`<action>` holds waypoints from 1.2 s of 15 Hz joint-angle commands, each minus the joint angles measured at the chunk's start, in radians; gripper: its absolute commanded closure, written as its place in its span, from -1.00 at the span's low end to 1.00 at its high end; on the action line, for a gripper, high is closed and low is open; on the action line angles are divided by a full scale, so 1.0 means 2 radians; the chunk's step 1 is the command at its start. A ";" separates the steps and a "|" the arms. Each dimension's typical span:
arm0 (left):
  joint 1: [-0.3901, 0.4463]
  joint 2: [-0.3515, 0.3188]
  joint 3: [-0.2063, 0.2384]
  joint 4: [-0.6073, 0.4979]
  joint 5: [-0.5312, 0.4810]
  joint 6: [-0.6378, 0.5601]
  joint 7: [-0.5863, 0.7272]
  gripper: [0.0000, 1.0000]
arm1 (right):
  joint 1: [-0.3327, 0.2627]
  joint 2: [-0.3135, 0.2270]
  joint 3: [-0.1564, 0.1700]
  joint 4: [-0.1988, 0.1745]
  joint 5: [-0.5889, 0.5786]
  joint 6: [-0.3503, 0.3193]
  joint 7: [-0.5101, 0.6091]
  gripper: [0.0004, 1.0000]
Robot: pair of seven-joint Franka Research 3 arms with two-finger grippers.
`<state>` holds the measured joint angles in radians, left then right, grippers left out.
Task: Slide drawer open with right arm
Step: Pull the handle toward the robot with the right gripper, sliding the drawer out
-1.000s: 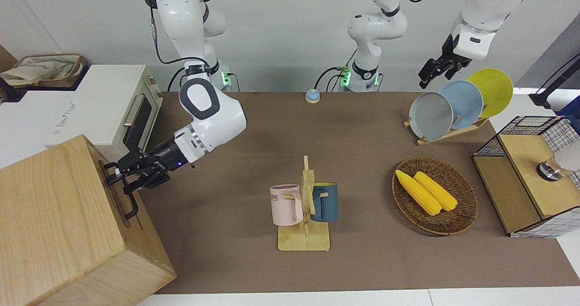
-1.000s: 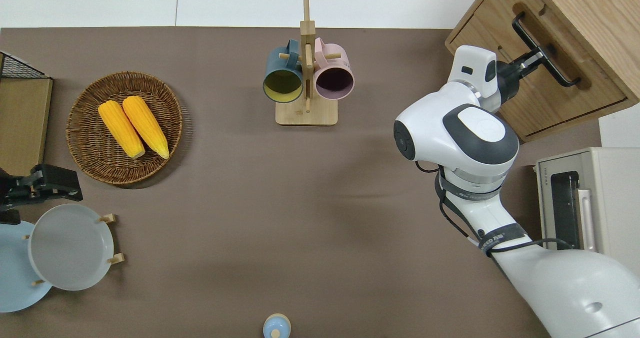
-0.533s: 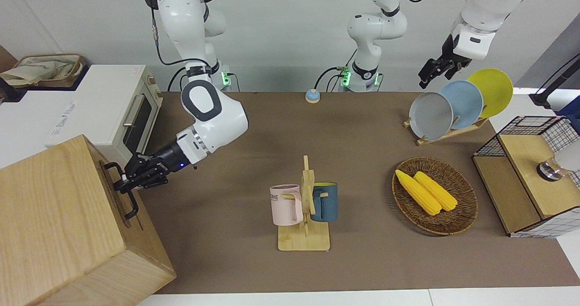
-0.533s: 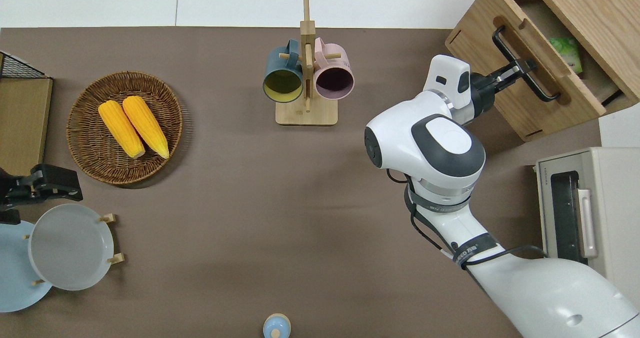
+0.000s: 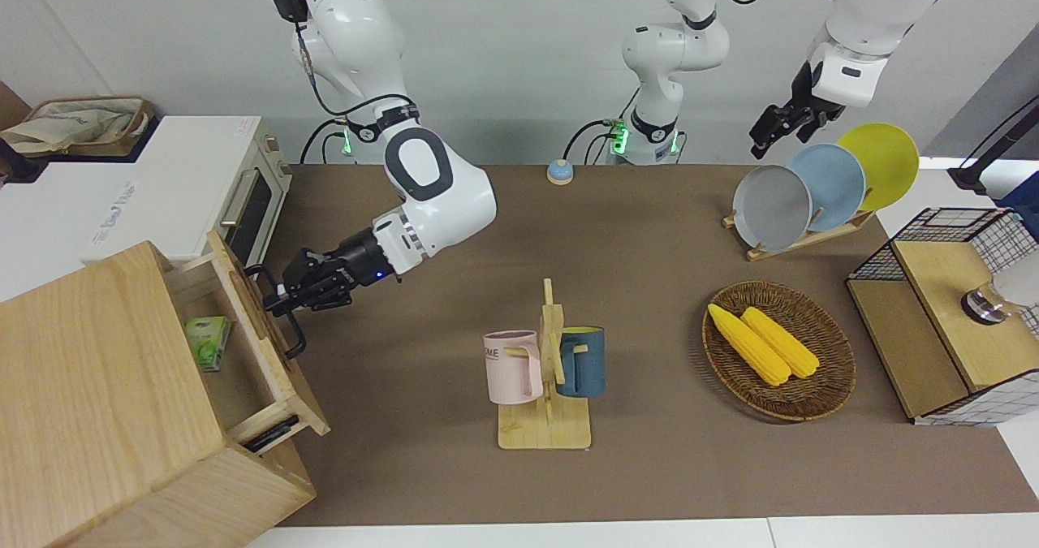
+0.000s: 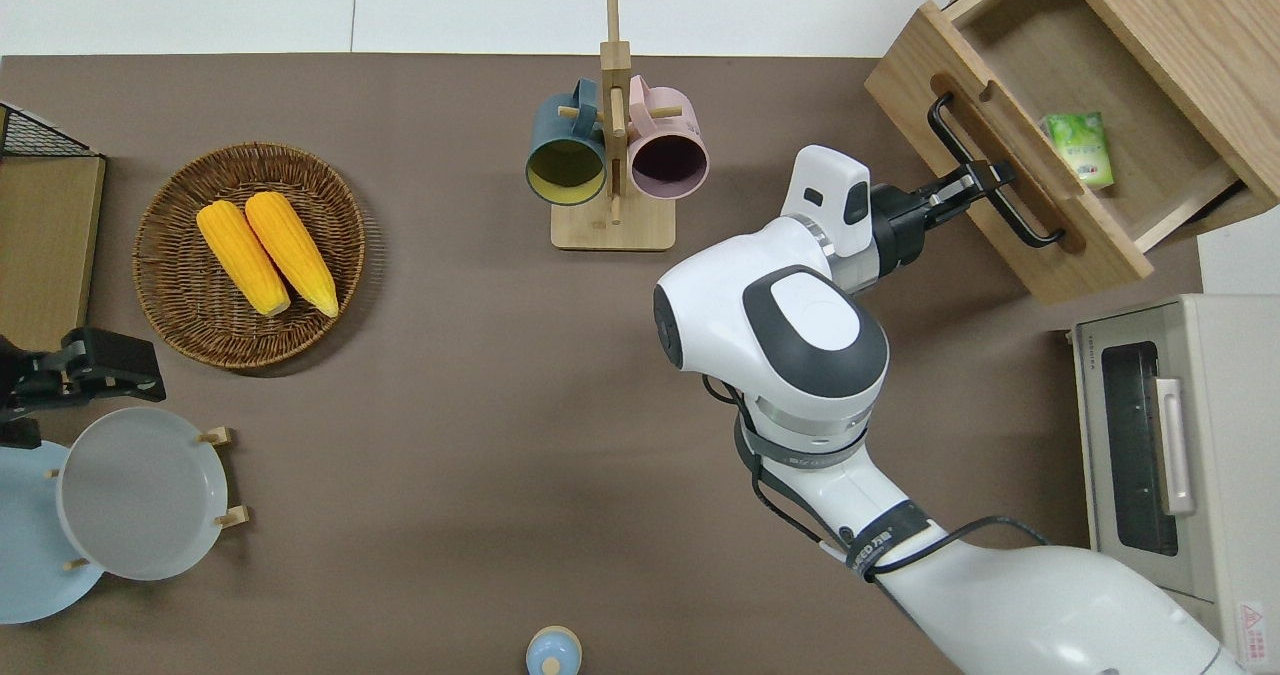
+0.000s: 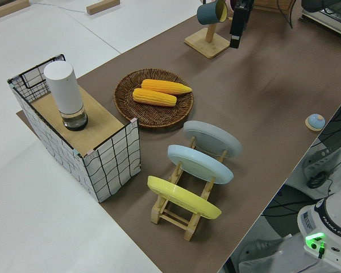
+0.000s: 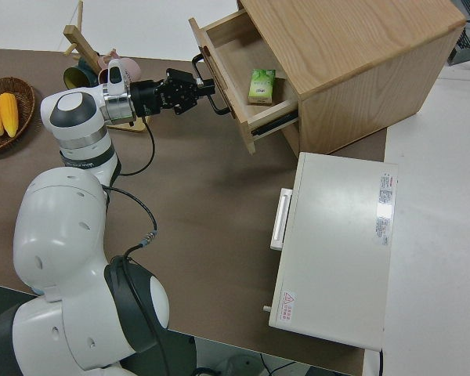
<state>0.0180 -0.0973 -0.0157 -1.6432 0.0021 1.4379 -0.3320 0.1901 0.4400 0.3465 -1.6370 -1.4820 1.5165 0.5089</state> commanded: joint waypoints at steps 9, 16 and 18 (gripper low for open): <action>-0.002 -0.004 0.003 0.000 -0.002 -0.001 0.005 -0.99 | 0.019 -0.004 0.057 0.019 0.026 -0.102 0.007 1.00; -0.002 -0.004 0.003 0.000 -0.002 -0.001 0.005 -0.99 | 0.038 -0.004 0.078 0.029 0.051 -0.145 0.012 1.00; -0.002 -0.004 0.003 0.000 -0.002 -0.001 0.005 -0.99 | 0.045 -0.004 0.081 0.032 0.063 -0.156 0.013 1.00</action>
<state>0.0180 -0.0973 -0.0157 -1.6432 0.0021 1.4379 -0.3320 0.2569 0.4481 0.4968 -1.6095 -1.3778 1.3009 0.5236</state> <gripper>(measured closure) 0.004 0.824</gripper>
